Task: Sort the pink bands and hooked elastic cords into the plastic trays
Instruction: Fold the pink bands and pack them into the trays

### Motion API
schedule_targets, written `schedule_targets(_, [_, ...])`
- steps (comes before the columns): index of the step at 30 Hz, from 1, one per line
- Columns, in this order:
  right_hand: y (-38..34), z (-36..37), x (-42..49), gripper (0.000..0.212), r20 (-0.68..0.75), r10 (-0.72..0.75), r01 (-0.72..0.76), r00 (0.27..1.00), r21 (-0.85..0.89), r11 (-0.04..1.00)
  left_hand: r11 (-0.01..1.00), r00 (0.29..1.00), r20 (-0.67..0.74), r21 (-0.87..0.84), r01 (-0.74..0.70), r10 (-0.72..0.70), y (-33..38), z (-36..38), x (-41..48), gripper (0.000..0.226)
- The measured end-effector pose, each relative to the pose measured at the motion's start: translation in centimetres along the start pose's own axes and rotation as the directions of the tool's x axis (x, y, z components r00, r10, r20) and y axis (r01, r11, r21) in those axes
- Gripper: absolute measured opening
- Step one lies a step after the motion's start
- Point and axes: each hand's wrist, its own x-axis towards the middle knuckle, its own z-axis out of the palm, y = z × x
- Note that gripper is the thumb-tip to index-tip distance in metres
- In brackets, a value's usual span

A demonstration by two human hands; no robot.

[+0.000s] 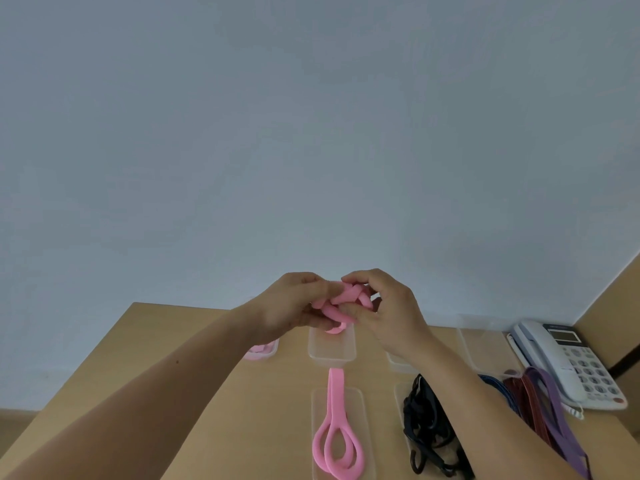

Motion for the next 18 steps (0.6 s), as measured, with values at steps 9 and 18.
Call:
schedule_targets(9, [0.4,-0.2,0.2,0.041,0.016,0.071,-0.073,0.997,0.161,0.984,0.997,0.99,-0.124,-0.041,-0.071,0.066,-0.6,-0.5,0.4,0.041])
schedule_targets(18, [0.0,-1.1,1.5,0.029,0.15,0.212,-0.24,0.966,0.207,0.948,0.968,0.954,-0.198,0.153,-0.198,0.227,-1.2,-0.4,0.7,0.046])
